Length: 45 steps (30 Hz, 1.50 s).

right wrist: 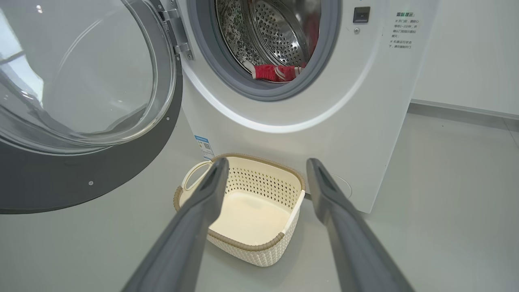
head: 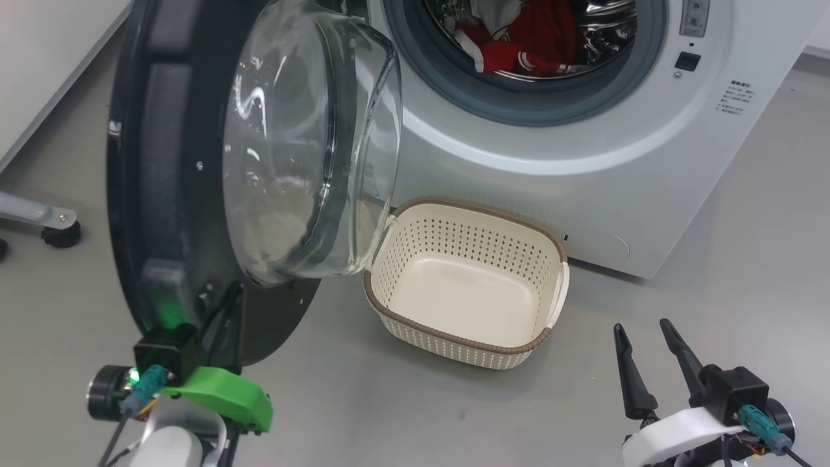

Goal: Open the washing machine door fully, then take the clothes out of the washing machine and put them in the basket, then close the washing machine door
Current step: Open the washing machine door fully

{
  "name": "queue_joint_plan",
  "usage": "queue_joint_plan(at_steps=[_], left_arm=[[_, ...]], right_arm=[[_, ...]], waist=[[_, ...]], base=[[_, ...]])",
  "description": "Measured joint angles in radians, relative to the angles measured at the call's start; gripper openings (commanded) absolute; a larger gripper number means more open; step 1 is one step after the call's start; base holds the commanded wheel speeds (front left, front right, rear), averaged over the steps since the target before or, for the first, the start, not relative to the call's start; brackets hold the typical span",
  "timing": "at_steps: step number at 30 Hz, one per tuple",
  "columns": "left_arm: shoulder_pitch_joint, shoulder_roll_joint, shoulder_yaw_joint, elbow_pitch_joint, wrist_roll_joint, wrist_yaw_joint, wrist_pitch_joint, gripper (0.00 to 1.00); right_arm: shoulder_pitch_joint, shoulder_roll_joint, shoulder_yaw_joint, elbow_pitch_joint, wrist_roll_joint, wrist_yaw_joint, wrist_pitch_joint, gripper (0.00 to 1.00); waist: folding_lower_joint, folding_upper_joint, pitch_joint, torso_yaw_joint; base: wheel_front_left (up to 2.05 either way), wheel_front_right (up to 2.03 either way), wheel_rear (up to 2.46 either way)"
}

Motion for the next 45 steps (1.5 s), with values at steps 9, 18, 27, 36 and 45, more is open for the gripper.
queue_joint_plan(at_steps=[9, 18, 27, 36, 45], left_arm=[[-0.053, 0.004, 0.075, 0.058, -0.020, 0.010, -0.028, 0.00], [-0.100, 0.022, 0.174, 0.126, -0.058, 0.017, -0.049, 0.00], [-0.161, 0.037, 0.251, 0.179, -0.078, 0.021, -0.067, 0.00], [-0.200, 0.046, 0.289, 0.241, -0.082, 0.026, -0.080, 0.00], [-0.214, 0.041, 0.301, 0.267, -0.081, 0.026, -0.087, 0.00]], right_arm=[[-0.037, 0.000, -0.013, -0.010, -0.013, 0.006, 0.000, 1.00], [-0.053, 0.000, -0.021, -0.016, -0.032, 0.011, 0.000, 1.00], [-0.077, -0.012, -0.029, -0.026, -0.043, 0.015, 0.000, 1.00], [-0.093, -0.018, -0.044, -0.028, -0.047, 0.016, 0.000, 1.00], [-0.094, -0.017, -0.047, -0.028, -0.048, 0.023, 0.000, 1.00]], waist=[[0.0000, 0.0000, 0.034, -0.015], [0.0000, 0.0000, 0.070, -0.022], [0.0000, 0.0000, 0.117, -0.029], [0.0000, 0.0000, 0.144, -0.037], [0.0000, 0.0000, 0.149, -0.038]], base=[[0.00, 0.00, 0.00], [0.00, 0.00, 0.00], [0.00, 0.00, 0.00], [0.00, 0.00, 0.00], [0.00, 0.00, 0.00]])
